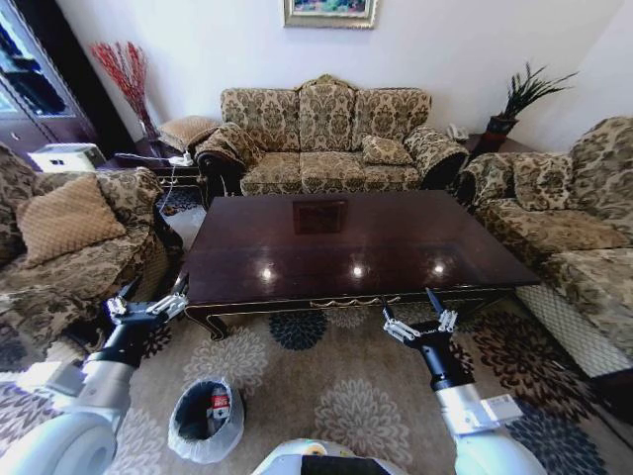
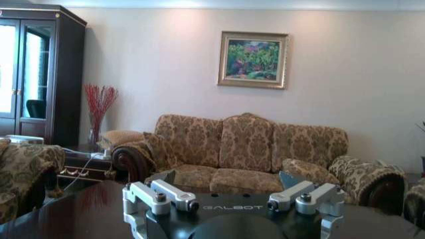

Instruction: Move to the front of the table and place the trash on the table into the trash bin.

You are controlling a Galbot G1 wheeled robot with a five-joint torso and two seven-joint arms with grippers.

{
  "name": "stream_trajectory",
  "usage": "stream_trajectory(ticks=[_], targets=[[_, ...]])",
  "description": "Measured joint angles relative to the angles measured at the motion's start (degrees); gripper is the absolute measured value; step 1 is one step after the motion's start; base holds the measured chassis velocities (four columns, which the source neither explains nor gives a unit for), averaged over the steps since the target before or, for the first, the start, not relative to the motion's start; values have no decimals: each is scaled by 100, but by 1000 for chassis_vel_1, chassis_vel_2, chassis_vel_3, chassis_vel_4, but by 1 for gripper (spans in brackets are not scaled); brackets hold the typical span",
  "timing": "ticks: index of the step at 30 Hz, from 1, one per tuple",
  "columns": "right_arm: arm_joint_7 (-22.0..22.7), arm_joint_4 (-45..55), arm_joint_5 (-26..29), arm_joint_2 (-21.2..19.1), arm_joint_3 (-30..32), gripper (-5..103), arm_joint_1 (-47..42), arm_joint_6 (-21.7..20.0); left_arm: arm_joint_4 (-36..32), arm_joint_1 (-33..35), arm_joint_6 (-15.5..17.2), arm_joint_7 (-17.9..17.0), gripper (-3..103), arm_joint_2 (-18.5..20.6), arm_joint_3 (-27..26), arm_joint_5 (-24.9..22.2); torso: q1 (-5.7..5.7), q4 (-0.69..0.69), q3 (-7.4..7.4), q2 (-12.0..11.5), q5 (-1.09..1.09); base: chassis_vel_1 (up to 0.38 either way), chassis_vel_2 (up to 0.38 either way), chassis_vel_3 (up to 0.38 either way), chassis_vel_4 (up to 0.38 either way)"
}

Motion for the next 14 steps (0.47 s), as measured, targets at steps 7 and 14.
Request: stream_trajectory(ticks=[7,14], targets=[[0,-4,3,-2,-1,100,4,-1,17,-2,0,2,100,-2,1,4,0,0,0,0,-1,-41,-50,60,59],[0,-7,6,-4,-1,100,6,-3,25,-4,0,2,100,-5,2,7,0,-1,0,0,-1,-173,-194,170,185]])
